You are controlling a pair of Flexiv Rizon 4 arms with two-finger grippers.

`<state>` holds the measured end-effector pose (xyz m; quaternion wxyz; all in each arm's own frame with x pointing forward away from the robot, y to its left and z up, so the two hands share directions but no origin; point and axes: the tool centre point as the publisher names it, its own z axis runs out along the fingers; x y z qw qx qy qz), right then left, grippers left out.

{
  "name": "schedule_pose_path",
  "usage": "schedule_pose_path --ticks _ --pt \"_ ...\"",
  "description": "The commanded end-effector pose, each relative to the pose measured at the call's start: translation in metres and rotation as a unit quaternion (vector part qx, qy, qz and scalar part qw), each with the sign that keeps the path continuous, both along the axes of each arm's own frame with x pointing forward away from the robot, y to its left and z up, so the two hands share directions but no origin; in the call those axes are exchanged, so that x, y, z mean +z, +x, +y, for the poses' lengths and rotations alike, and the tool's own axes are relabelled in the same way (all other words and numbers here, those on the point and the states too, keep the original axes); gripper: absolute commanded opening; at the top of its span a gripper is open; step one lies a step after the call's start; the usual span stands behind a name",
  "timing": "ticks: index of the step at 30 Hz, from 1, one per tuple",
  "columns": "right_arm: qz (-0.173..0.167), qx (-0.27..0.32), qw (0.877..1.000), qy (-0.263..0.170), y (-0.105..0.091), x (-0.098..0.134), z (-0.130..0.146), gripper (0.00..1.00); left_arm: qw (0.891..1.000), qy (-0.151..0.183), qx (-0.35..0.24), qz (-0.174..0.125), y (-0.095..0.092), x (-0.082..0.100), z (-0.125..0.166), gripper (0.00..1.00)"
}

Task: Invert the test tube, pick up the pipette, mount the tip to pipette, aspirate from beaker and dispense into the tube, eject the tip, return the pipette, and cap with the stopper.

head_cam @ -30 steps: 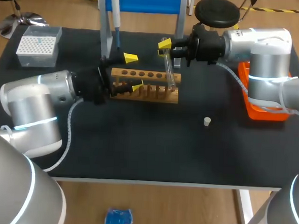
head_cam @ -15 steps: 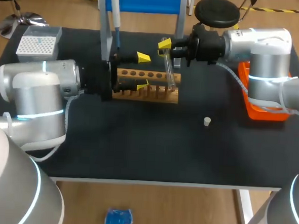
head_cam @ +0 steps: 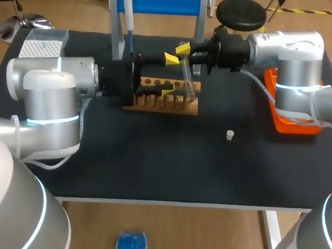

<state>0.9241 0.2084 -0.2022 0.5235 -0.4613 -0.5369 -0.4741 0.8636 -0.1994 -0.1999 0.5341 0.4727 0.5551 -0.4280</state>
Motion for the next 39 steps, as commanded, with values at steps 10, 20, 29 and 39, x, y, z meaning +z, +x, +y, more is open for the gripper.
schedule_pose_path --ticks 10,20,29,39 --pt "0.000 0.000 1.000 0.000 0.000 0.000 0.000 0.00 1.000 0.007 0.000 0.023 -0.013 0.002 -0.046 1.00" --pt "0.000 0.000 1.000 0.000 0.000 0.000 0.000 0.00 0.999 -0.023 0.003 0.026 -0.012 -0.001 -0.050 1.00" --pt "0.000 0.000 1.000 0.000 0.000 0.000 0.000 0.00 0.999 -0.031 0.003 0.027 -0.010 0.000 -0.043 0.93" --pt "0.000 0.000 1.000 0.000 0.000 0.000 0.000 0.00 0.999 -0.020 -0.014 0.022 -0.008 0.003 -0.041 0.73"
